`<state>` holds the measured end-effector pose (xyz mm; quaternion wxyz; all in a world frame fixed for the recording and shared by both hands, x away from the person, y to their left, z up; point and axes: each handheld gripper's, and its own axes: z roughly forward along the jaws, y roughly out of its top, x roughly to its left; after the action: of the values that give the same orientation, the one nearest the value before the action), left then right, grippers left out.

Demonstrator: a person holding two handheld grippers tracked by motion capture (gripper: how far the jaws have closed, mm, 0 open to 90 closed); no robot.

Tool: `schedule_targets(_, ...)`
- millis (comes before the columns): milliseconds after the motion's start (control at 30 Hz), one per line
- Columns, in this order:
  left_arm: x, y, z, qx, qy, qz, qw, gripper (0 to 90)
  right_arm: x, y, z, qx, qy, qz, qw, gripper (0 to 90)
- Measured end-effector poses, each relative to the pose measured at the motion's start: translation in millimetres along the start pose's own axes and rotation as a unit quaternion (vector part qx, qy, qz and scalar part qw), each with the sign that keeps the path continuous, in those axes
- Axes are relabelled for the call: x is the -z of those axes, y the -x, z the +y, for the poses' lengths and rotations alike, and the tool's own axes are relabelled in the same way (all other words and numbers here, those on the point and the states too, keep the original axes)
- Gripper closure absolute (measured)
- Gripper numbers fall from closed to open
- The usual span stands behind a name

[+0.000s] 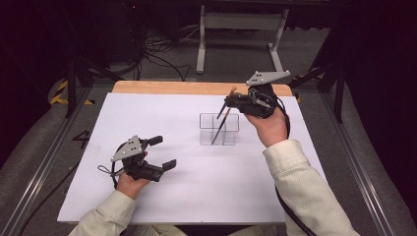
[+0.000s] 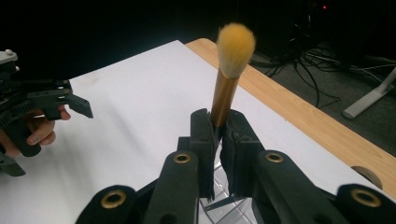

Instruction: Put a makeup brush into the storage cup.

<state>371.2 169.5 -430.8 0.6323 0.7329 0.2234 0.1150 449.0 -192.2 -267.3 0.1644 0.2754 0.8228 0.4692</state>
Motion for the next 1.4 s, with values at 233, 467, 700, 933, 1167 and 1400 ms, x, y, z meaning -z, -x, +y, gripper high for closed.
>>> schedule_targets(233,-0.2,0.0,-0.1,0.001,0.0,-0.001,1.0,0.3,-6.5,4.3,-2.3,-0.004,-0.009,-0.005,0.9999,83.1)
schedule_targets(467,0.1,-0.4,-0.8,0.004,-0.002,-0.004,1.0,0.3,-17.3,9.5,-7.1,-0.01,-0.023,-0.009,0.9996,83.1)
schedule_targets(700,0.2,-0.2,-0.6,0.003,-0.001,-0.006,1.0,0.3,-26.7,14.3,-12.6,-0.017,-0.034,-0.015,0.9991,83.1)
schedule_targets(933,0.3,-0.8,-0.7,0.003,-0.002,-0.006,1.0,0.3,-36.0,17.7,-18.2,-0.023,-0.042,-0.017,0.9987,83.1)
schedule_targets(1167,0.3,-0.8,-1.0,0.006,0.001,-0.01,0.9999,0.2,-44.5,20.2,-24.9,-0.033,-0.05,-0.018,0.998,83.1)
schedule_targets(1400,0.4,-0.8,-1.0,0.006,0.001,-0.011,0.9999,0.2,-52.3,21.3,-29.9,-0.032,-0.062,-0.02,0.9974,83.1)
